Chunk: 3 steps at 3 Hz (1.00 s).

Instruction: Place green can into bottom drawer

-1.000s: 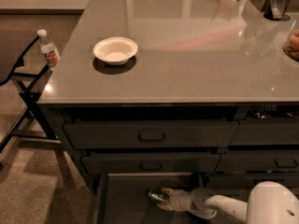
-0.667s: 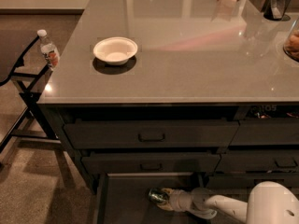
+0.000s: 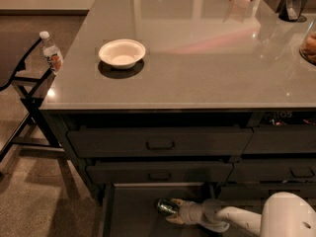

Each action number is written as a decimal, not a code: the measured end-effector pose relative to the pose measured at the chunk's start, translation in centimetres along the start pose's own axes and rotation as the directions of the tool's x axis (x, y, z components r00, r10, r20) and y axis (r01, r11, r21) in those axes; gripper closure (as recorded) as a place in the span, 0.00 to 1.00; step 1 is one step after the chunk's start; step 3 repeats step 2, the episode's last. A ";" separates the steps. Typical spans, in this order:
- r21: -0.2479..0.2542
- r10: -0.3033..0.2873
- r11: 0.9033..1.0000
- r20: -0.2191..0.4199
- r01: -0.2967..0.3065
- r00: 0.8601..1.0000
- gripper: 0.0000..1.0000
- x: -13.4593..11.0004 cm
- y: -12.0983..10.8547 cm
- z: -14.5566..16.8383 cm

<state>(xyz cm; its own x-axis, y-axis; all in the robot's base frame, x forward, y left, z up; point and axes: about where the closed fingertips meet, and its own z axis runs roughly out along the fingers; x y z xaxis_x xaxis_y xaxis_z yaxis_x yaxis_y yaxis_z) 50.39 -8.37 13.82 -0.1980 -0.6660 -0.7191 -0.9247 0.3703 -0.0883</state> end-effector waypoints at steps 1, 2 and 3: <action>0.000 0.000 1.000 0.000 0.000 1.000 0.00 0.0 0.0 0.0; 0.000 0.000 1.000 0.000 0.000 1.000 0.00 0.0 0.0 0.0; 0.000 0.000 1.000 0.000 0.000 1.000 0.00 0.0 0.0 0.0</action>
Offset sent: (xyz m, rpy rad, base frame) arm 0.0000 0.0000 0.0000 0.0000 0.0000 0.0000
